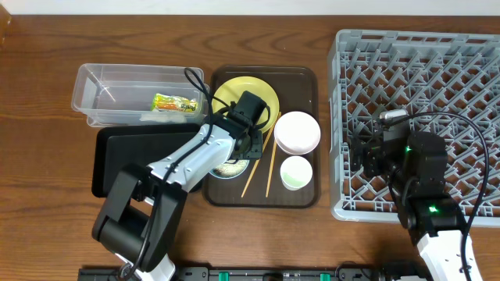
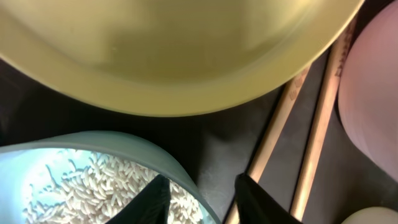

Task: Sort waste into correct bins and load items into the dishwasher rack
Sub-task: 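Grasp the rim of the light-blue rice bowl with left gripper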

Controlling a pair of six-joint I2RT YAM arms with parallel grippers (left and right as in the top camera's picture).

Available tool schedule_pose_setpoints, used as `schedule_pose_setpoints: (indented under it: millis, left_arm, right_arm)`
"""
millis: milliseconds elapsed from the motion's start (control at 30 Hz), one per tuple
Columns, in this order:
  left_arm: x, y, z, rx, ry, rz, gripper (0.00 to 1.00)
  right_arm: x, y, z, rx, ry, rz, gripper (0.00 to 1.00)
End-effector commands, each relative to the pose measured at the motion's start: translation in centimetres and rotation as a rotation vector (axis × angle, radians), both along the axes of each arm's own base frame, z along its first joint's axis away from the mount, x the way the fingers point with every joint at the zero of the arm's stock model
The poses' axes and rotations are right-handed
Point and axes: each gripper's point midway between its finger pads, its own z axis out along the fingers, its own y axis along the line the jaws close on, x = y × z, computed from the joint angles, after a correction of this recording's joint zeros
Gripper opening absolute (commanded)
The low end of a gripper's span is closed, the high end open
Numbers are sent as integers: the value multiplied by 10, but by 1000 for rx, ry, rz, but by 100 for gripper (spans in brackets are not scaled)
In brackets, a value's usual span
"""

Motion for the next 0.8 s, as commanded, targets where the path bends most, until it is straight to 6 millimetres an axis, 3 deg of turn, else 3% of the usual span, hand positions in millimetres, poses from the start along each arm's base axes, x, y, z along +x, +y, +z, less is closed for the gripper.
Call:
schedule_pose_setpoints:
  millis: [0,300,433,633,767]
  left_arm:
    - [-6,2,-8,11,24,-1,35]
    - [-15,1,-9,-1,68,18,19]
    - [-17,0,-9,-10,81,33,6]
    - [-21,3,-4,-6,88,37,6]
    - [-23,4,11,-16,72,37,6]
  right_arm:
    - [3,-1,10,17,-16,-10,99]
    - [3,-1,10,16,-16,-10,99]
    - [3,-1,10,16,-16,-10,99]
    - [3,-1,10,16,-17,-9,99]
    - [3,-1,10,16,-17,-10,99]
